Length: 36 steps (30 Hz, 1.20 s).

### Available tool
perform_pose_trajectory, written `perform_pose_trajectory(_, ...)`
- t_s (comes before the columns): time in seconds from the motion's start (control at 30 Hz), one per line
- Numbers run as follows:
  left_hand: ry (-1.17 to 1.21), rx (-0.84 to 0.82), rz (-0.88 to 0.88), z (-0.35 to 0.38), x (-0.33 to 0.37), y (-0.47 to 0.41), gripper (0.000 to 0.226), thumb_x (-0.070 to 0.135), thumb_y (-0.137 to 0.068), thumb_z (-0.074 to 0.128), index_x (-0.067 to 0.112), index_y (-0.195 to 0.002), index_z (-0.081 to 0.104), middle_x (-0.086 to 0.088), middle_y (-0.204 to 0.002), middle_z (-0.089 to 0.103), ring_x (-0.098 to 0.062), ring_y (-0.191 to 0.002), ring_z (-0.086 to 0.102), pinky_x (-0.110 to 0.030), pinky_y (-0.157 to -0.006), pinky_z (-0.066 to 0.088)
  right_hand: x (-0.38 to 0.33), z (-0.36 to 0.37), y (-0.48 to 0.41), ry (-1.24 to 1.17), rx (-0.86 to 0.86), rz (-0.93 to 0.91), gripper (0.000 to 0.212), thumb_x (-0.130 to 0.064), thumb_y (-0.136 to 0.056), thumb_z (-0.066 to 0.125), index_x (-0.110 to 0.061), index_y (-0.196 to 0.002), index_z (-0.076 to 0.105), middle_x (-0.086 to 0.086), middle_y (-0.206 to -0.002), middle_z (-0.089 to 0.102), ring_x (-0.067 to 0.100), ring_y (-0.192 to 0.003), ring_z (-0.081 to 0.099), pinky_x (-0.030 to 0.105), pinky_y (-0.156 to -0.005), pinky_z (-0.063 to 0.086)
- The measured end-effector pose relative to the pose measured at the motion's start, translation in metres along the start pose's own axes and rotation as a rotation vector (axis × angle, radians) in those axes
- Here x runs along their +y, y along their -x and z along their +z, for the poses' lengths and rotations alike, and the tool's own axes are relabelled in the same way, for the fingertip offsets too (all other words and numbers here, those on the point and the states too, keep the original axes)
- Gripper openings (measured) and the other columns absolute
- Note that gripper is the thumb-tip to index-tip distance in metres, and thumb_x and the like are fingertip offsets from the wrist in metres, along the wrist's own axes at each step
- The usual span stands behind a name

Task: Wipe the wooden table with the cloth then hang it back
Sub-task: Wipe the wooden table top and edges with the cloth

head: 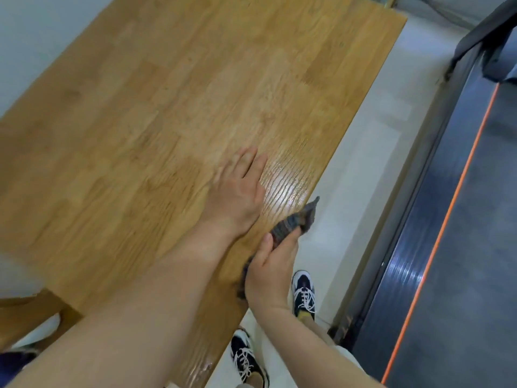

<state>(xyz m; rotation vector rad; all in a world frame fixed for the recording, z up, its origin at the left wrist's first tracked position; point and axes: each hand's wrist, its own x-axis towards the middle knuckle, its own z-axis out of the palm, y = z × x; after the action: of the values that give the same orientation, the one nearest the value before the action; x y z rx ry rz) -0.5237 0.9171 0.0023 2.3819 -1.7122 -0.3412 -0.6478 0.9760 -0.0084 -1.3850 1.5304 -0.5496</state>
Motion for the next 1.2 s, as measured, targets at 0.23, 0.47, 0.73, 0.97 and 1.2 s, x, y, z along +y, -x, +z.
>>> perform_pose_trajectory(0.23,-0.055,-0.01,-0.15,-0.018,-0.106,0.17,0.057,0.04,-0.096,0.017,0.028,-0.15,0.028,0.001,-0.158,0.023,-0.019,-0.145,0.018,-0.045,-0.115,0.02,-0.022,0.0,-0.058,0.068,0.223,0.088,0.048,-0.035,-0.105,0.027,-0.006,-0.143,0.036,0.016,-0.136,0.053,0.033,-0.121,0.051,0.038,-0.095,0.04)
perform_pose_trajectory(0.47,0.056,0.119,-0.194,-0.012,-0.11,0.202,0.054,0.034,-0.096,0.02,0.023,-0.148,0.032,-0.003,-0.157,0.026,-0.022,-0.145,0.018,-0.042,-0.116,0.01,0.029,0.044,0.147,0.014,0.095,0.128,0.051,-0.03,-0.104,0.028,-0.014,-0.152,0.021,0.007,-0.146,0.045,0.026,-0.13,0.045,0.035,-0.104,0.037)
perform_pose_trajectory(0.73,0.316,0.221,-0.344,-0.002,-0.071,0.259,0.038,0.015,-0.091,0.045,0.014,-0.127,0.057,-0.009,-0.142,0.047,-0.028,-0.134,0.037,-0.053,-0.107,0.034,0.025,0.026,0.201,0.138,-0.229,0.319,0.043,-0.026,-0.105,0.03,-0.012,-0.146,0.026,0.006,-0.132,0.05,0.028,-0.121,0.05,0.025,-0.089,0.035)
perform_pose_trajectory(0.97,0.683,-0.011,-0.723,-0.034,-0.023,0.305,0.044,0.059,-0.092,0.034,0.028,-0.093,0.065,0.008,-0.089,0.065,-0.016,-0.086,0.06,-0.034,-0.073,0.047,-0.02,-0.033,0.21,0.378,-0.71,0.146,0.015,-0.015,-0.089,0.053,-0.016,-0.102,0.061,0.002,-0.09,0.066,0.014,-0.082,0.062,0.031,-0.076,0.051)
perform_pose_trajectory(1.2,1.494,0.645,-1.235,-0.035,-0.021,0.326,0.031,0.035,-0.097,0.046,0.019,-0.076,0.062,-0.009,-0.083,0.064,-0.03,-0.086,0.063,-0.051,-0.083,0.055,-0.065,-0.029,0.177,1.112,-1.087,-0.825,0.066,-0.027,-0.08,0.057,-0.049,-0.136,0.03,-0.004,-0.106,0.054,0.025,-0.086,0.062,0.038,-0.07,0.052)
